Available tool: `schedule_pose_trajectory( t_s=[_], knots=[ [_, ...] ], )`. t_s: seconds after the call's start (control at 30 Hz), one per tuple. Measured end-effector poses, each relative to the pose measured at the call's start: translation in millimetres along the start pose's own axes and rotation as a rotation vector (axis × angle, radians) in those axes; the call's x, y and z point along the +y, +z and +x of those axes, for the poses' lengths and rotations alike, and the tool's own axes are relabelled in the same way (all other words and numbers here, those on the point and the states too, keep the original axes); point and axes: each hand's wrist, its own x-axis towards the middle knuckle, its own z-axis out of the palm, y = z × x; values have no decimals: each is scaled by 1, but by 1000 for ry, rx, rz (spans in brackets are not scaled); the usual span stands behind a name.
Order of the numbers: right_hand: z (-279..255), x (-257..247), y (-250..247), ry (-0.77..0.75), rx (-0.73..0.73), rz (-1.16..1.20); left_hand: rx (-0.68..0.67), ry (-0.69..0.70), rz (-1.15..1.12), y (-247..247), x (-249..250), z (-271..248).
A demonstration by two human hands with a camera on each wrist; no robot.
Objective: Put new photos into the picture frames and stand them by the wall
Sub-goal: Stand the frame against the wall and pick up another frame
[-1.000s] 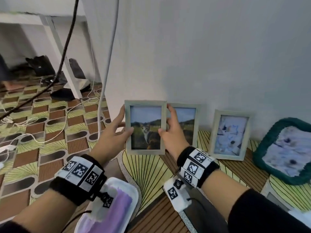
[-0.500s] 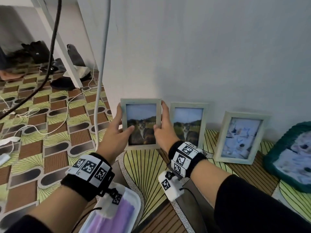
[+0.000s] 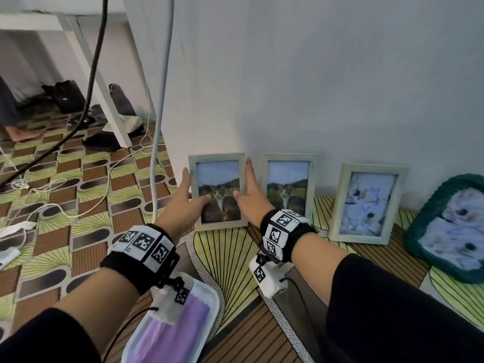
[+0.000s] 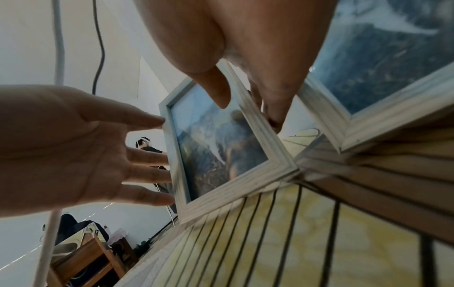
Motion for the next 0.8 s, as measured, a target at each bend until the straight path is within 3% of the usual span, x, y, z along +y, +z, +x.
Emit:
schedule_pose_trajectory(
  t_s=[0.23, 0.37, 0.53, 0.7, 0.8],
  knots=[
    [-27, -6, -20, -34, 5, 53, 0, 36, 57, 5, 15, -21],
    [-61, -16, -45, -126, 62, 216, -53, 219, 102, 18, 28, -56],
    [-101, -25, -91, -208, 441, 281, -51, 376, 67, 61, 48, -88],
    [-116, -2, -152, -140, 840, 262, -278, 422, 41, 127, 62, -86],
    [-116, 17, -183, -34, 953, 267, -392, 335, 86, 167, 60, -75]
  ],
)
